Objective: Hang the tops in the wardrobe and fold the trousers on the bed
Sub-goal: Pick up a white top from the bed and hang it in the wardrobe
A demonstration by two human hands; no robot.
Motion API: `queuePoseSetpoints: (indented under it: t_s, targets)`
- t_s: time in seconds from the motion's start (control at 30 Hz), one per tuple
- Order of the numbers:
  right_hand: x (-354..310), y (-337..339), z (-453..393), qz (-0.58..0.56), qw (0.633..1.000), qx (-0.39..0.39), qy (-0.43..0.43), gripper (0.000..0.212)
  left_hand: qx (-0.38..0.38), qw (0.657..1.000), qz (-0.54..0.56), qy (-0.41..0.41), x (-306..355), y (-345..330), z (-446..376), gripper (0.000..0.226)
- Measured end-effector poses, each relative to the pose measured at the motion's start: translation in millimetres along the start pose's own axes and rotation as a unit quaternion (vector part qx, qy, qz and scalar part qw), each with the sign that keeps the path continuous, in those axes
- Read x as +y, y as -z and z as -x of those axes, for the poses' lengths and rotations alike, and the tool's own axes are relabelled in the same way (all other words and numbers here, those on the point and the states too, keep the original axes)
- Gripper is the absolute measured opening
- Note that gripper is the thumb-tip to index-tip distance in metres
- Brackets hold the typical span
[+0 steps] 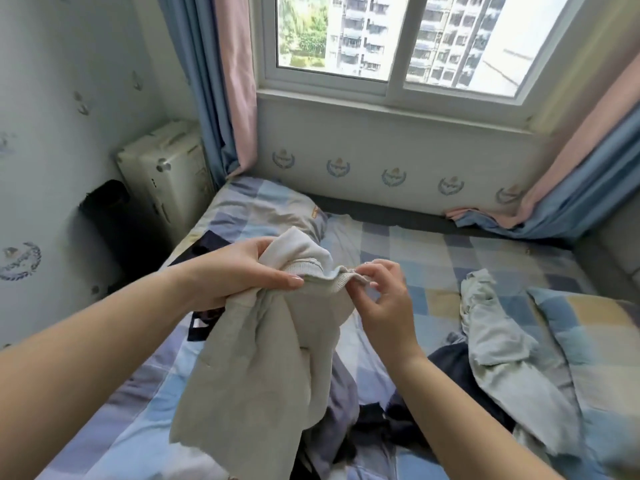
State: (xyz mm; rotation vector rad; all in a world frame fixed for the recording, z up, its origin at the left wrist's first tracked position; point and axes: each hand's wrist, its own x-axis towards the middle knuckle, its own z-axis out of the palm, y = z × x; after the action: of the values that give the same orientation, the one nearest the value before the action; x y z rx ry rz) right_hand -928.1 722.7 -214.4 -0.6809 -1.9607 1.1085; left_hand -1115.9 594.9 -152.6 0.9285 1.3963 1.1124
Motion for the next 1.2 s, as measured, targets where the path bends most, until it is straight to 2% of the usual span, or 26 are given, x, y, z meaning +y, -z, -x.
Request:
queuePoseSetpoints:
  t_s: [0.1,0.17,0.23,0.37,0.5,0.57,0.67,0.77,0.87,0.9,1.07,1.2]
  targets:
    - [-24,44,-4,-0.034,0.999,0.003,0.033,0.014,0.017,0.999,-0.035,-0.022,24,-25,0,0.043]
    - [-38,72,-3,-0.009,0.997,0.010,0.074,0.020,0.030,0.996,-0.081,-0.036,33,-45,-2,0.039]
    - [-55,94,1,0.017,0.993,0.015,0.117,0.016,0.042,0.987,-0.145,-0.046,38,-66,-7,0.035]
    - [-90,139,8,0.073,0.980,0.044,0.179,0.015,0.127,0.937,-0.319,-0.070,49,-103,-22,0.032]
    - [-114,186,19,0.110,0.969,0.111,0.188,0.009,0.169,0.909,-0.344,-0.160,65,-128,-25,0.026]
    - [-122,202,27,0.132,0.965,0.128,0.188,0.007,0.174,0.884,-0.381,-0.207,70,-137,-26,0.023]
    - [-134,221,43,0.165,0.956,0.162,0.180,0.006,0.167,0.845,-0.421,-0.285,70,-150,-28,0.037]
    - [-149,239,62,0.176,0.944,0.226,0.163,0.009,0.120,0.799,-0.437,-0.397,71,-162,-23,0.061]
    - [-165,250,92,0.215,0.925,0.278,0.145,0.012,0.008,0.703,-0.498,-0.508,74,-171,-17,0.073]
    - [-169,252,102,0.234,0.918,0.289,0.138,0.012,-0.013,0.683,-0.508,-0.525,75,-175,-16,0.074]
    - [-190,257,167,0.295,0.878,0.368,0.083,0.014,-0.117,0.636,-0.492,-0.583,73,-201,-9,0.073]
    - [-207,259,229,0.341,0.843,0.414,0.032,0.014,-0.180,0.648,-0.452,-0.587,66,-238,-2,0.050]
